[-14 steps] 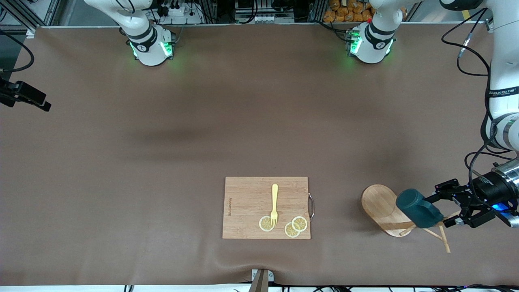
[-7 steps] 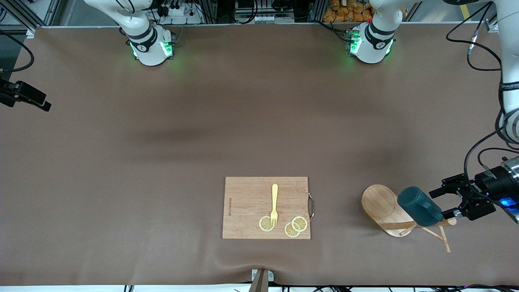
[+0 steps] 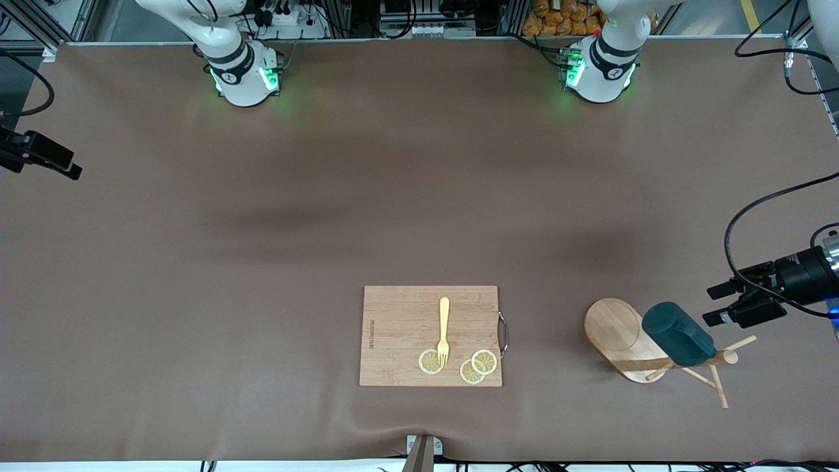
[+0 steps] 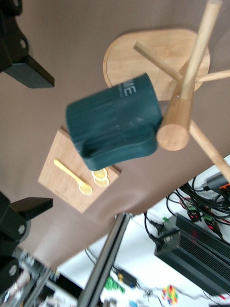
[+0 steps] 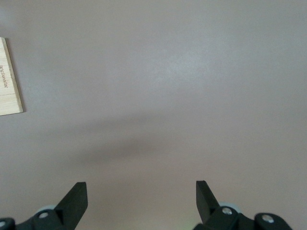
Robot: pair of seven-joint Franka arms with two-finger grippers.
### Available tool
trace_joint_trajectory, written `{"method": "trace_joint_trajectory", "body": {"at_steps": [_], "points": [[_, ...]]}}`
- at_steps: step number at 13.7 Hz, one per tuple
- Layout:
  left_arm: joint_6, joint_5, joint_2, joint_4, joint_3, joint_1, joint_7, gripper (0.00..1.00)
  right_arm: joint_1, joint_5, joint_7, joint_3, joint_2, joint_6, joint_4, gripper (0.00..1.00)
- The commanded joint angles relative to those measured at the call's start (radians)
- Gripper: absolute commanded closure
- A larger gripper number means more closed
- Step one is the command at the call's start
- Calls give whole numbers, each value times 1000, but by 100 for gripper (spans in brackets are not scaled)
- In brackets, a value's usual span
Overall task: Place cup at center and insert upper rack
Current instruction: 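Open the left gripper and pull back from the hanging mug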
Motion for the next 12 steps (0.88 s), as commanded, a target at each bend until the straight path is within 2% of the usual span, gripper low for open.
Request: {"method": "trace_joint_trajectory", "body": {"at_steps": [1, 3, 5, 6, 12], "points": [[-5, 131, -108, -97, -37, -2, 3, 0, -13, 4, -5, 6, 7, -16, 18, 0], [-8, 240, -158, -142, -68, -8, 6, 0, -13, 4, -5, 6, 7, -14, 18, 0], [-14, 455, -185, -151, -155, -13, 1, 0, -13, 4, -5, 6, 7, -14, 18, 0], [-34, 522, -186, -148, -186, -10, 0, 0, -13, 4, -5, 6, 7, -16, 18, 0], [-117, 552, -234, -156, -189, 39, 119, 0, -11, 4, 2, 6, 5, -16, 20, 0]]}}
